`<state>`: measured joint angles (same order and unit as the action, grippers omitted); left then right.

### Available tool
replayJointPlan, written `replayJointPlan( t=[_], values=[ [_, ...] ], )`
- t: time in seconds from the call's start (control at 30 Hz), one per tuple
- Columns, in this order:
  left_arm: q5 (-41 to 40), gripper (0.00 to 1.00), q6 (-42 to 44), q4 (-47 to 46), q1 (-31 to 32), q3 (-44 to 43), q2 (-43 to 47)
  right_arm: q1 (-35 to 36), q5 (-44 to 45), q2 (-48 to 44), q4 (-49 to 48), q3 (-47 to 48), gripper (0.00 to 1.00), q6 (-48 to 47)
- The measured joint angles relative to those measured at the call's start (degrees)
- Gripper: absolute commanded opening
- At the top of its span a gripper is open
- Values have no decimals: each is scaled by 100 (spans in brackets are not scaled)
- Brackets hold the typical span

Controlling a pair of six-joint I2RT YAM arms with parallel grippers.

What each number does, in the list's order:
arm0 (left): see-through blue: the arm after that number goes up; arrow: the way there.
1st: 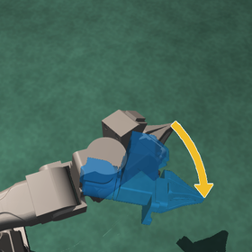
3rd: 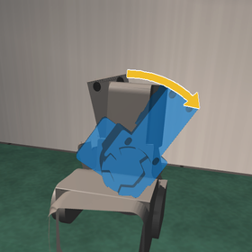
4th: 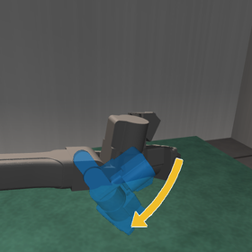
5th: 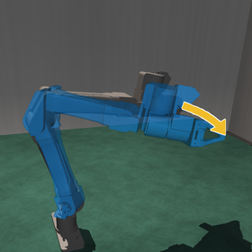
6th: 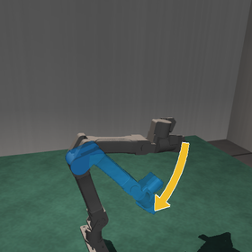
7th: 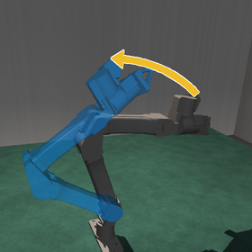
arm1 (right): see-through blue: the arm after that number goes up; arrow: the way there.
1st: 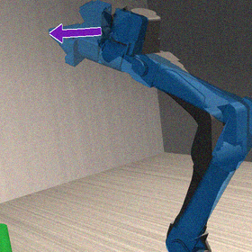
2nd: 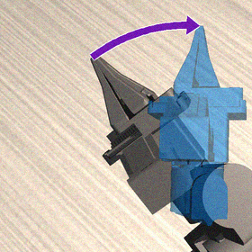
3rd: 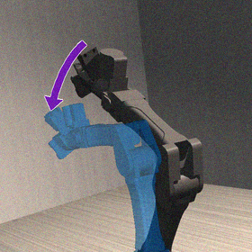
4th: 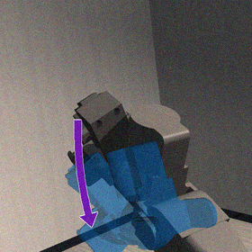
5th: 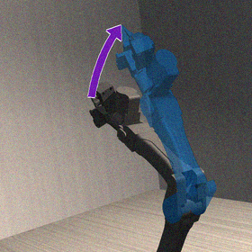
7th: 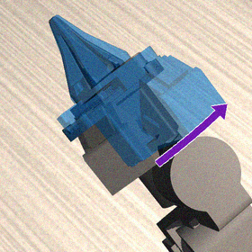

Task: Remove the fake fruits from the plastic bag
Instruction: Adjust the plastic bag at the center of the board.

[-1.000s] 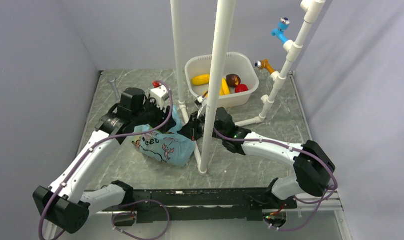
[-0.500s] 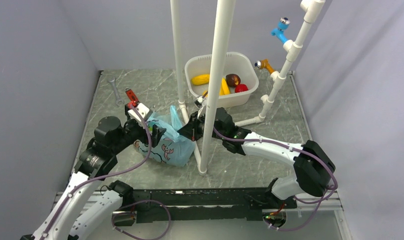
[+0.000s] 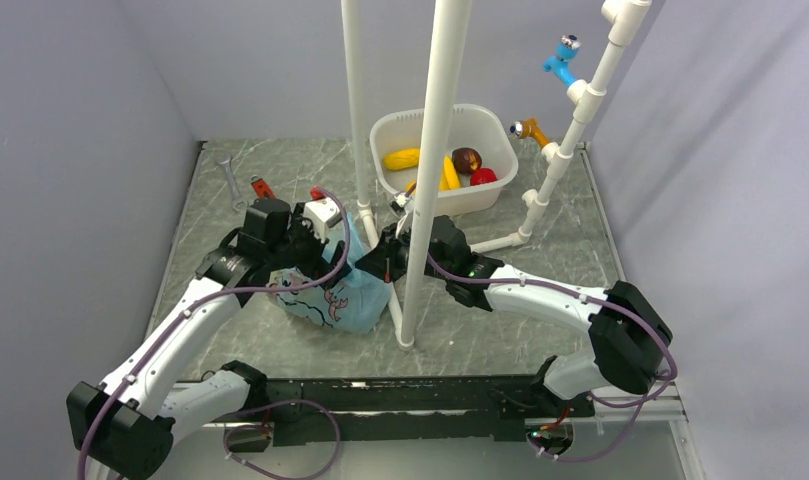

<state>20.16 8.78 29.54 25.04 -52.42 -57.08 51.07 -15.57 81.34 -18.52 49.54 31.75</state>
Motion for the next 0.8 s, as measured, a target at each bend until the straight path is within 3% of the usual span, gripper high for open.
replayJointPlan(
  t=[0.13,0.43,0.5,0.67,0.8],
  values=[
    [72,61,74,166,0,0,-50,0,0,0,0,-2,0,0],
    [-605,16,-33,87,0,26,492,0,2,0,-2,0,0,42],
    [-767,2,-72,13,0,70,715,0,2,0,0,-2,0,42],
    [-1421,0,-236,-170,0,155,1113,0,9,0,-2,-2,0,48],
    [-2643,0,-575,-417,0,422,1576,2,122,-4,-17,-57,0,109]
  ],
)
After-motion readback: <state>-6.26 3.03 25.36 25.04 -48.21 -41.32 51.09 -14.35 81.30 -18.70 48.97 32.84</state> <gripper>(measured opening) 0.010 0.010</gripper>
